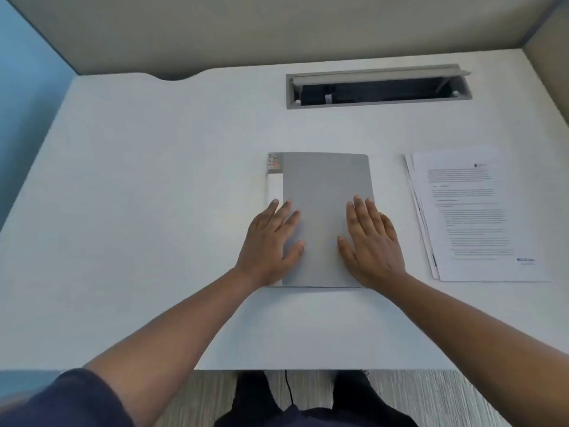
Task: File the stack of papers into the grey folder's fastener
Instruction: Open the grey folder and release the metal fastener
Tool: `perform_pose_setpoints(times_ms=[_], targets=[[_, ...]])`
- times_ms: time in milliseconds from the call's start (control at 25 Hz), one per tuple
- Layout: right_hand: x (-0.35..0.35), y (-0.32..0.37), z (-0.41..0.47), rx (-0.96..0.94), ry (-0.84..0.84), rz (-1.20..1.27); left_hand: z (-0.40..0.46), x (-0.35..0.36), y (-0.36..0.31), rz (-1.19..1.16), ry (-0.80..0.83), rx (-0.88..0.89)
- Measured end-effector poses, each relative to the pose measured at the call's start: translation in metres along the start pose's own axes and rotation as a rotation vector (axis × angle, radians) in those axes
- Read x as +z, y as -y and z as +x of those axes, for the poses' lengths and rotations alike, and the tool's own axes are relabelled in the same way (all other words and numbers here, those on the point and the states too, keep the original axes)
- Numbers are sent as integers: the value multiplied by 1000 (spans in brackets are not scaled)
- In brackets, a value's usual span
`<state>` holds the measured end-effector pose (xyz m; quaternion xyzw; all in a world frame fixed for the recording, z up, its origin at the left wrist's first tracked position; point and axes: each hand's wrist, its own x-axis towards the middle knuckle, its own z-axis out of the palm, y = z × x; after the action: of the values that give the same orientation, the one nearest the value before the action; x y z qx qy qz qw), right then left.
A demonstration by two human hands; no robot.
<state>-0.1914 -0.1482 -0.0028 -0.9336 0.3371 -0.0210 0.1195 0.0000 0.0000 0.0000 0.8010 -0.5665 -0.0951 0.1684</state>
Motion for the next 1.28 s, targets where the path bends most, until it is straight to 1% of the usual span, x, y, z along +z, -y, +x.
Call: perform_pose_setpoints(times_ms=[160, 360, 440, 600, 680, 800, 960, 1040, 1200, 1280], targets=[[12, -2, -12, 38, 97, 2, -11, 10, 1, -19, 135, -29], [16, -7, -16, 87, 161, 99, -15, 13, 3, -26, 203, -51], [16, -6, -17, 172, 151, 166, -15, 9, 0, -16, 263, -62], [6, -2, -7, 394, 89, 381, -12, 3, -2, 98, 366, -44], [-2, -3, -1, 453, 51, 488, -13, 2, -3, 119, 382, -43], [-11, -9, 8, 554, -15, 693, -14, 1, -2, 76, 385, -33], [-25, -23, 18, 747, 7, 1008, -16, 0, 2, 36, 382, -1], [-29, -31, 19, 792, 46, 1043, -17, 0, 3, 41, 380, 16], [-36, -29, 16, 805, 122, 1062, -19, 2, 3, 30, 360, 19], [-39, -24, 13, 793, 103, 1092, -19, 4, 2, 30, 359, 23]])
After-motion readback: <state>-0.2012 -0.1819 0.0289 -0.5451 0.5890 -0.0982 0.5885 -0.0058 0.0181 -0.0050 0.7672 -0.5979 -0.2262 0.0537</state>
